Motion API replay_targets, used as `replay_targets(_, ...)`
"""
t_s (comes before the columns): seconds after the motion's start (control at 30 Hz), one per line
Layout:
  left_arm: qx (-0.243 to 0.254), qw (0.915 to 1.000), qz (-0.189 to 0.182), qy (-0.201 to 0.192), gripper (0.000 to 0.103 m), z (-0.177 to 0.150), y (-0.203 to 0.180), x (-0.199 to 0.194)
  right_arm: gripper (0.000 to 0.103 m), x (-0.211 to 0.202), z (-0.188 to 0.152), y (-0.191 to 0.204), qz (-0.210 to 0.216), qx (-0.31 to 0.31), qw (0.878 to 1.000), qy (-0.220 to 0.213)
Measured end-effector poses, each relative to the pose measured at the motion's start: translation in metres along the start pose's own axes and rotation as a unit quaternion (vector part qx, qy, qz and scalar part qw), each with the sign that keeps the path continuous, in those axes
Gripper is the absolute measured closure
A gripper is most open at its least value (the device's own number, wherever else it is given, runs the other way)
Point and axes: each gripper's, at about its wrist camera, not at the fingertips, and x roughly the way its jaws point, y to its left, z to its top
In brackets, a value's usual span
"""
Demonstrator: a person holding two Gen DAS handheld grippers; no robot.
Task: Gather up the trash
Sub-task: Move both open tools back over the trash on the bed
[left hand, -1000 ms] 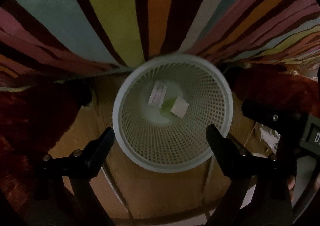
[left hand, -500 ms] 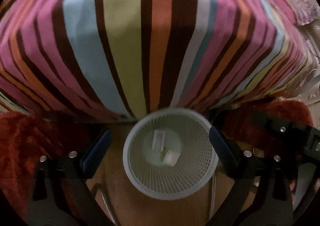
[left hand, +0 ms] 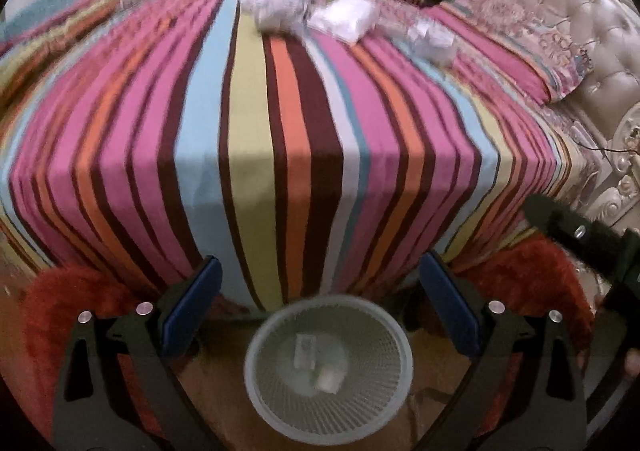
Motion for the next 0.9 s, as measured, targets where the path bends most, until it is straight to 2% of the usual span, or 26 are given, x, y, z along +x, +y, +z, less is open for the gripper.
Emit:
replay_targets(0.03,0.009,0.9998,0.009,-0.013,0.007,0.004,-0.002,-0.006,0.008,-0.008,0.004,0.004,-0.009,-0.022,0.999,-0.031)
replay_targets(0.1,0.019,0.9990,0.028,-0.028,0.007,0.010,-0.002,-0.014,0.008,-0.015,0.009,0.009,-0.014,-0.045,0.997,-0.057)
replay_targets(0.17,0.021,0.9976,0.047,-0.047,0.007,0.015,-0.003,-0.023,0.008,-0.018,0.017,0.013,-0.024,-0.064,0.995,-0.067)
replay_targets(0.33,0.020,0.9949,0.053,-0.084,0.007,0.028,0.002,-0.036,0.008,-0.018,0.033,0.015,-0.026,-0.069,0.993,-0.091)
replay_targets(0.57,0.034,0.9916,0.060,-0.110,0.007,0.057,0.006,-0.035,0.008,-0.009,0.059,0.015,-0.047,-0.098,0.989,-0.103)
replay_targets(0.9,0.007,0.9922,0.046,-0.116,0.007,0.104,0.024,-0.008,0.008,0.016,0.095,0.004,-0.069,-0.107,0.985,-0.113)
